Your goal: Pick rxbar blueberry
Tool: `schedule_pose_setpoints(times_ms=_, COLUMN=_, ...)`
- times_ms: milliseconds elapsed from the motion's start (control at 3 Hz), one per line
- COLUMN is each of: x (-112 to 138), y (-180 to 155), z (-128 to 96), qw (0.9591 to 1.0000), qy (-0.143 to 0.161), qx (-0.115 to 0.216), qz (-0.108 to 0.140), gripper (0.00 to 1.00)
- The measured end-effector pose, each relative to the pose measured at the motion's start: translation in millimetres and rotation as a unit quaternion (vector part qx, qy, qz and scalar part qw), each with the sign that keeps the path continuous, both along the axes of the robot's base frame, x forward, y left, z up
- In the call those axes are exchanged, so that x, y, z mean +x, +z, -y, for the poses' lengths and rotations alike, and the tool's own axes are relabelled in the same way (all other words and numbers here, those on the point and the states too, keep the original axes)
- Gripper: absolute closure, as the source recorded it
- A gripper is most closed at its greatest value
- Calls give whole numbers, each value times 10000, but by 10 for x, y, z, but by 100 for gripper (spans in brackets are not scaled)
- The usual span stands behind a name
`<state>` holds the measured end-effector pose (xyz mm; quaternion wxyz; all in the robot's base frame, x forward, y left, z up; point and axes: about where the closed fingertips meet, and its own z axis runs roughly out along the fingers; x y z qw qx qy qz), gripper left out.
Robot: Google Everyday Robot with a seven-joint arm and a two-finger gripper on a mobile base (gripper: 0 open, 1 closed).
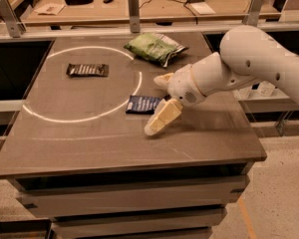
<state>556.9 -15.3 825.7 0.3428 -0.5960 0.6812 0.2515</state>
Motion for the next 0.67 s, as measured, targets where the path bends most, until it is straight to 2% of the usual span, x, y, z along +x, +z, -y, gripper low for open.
schedule_pose_setpoints(times_ms=333, x=15, y=-113, z=-53, qw=9999, qy=59, qx=-85, qz=-55, gripper=0)
schedule_pose_setpoints(times_ms=667, x=51, y=-162, z=-72, qw=9999, qy=65, qx=-112, qz=-107, gripper=18)
